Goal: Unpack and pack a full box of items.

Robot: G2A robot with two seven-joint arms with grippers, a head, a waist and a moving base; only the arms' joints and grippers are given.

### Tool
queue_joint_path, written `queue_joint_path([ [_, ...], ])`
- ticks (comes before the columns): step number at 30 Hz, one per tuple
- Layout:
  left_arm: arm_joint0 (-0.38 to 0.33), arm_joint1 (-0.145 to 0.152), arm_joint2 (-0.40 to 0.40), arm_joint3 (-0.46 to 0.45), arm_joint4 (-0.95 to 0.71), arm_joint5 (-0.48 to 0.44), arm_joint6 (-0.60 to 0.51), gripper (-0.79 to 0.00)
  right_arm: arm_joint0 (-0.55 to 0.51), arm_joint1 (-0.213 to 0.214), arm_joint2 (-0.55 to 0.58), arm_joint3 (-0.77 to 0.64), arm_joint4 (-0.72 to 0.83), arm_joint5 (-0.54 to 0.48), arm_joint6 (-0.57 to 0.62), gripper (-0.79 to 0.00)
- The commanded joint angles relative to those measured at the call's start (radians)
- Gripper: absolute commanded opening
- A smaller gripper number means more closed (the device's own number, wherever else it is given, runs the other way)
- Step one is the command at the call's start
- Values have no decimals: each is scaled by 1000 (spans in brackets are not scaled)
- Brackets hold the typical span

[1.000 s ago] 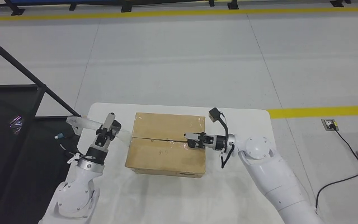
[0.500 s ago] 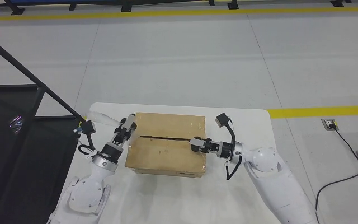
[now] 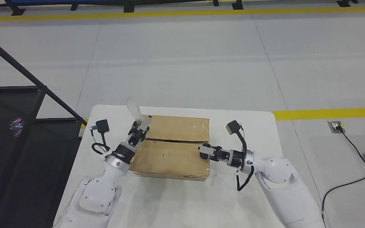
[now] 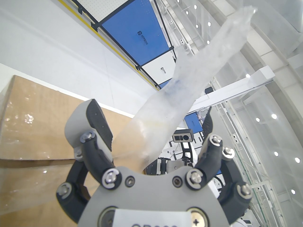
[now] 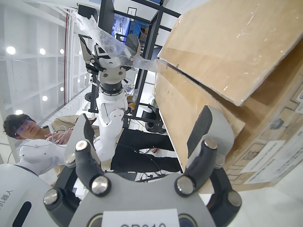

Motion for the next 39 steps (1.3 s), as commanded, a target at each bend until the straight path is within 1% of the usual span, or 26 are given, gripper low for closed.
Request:
queue_joint_path([
  [1,-8,-3,13,10,5,6,-1,0,-8,3,5,-11,-1,2,-3,0],
  [10,-55,-20,88,68,28,28,-5,0,-33,12,19,-33,4,-3,-7,0],
  [15,-67,-28,122,89,43,28,-2,0,-41,16,22,-33,11,-10,-7,0],
  [20,-69,-33,134,94,51,23,-2,0,-41,19,21,-35,17,-16,-1,0],
  [24,-55,-34,123,70,39,11,-7,0,-38,21,21,-45,21,-36,-3,0],
  [28,-28,-31,82,17,-2,-7,-17,0,-42,22,26,-69,33,-86,-20,0],
  [32,12,-24,7,-48,-55,-25,-26,0,-34,22,11,-96,29,-100,-24,0],
  [36,60,-14,-96,-83,-97,-47,-17,0,9,14,-36,-90,20,-71,-26,0],
  [39,101,-7,-178,-71,-124,-65,-16,0,74,0,-99,-44,-16,-28,-45,0],
])
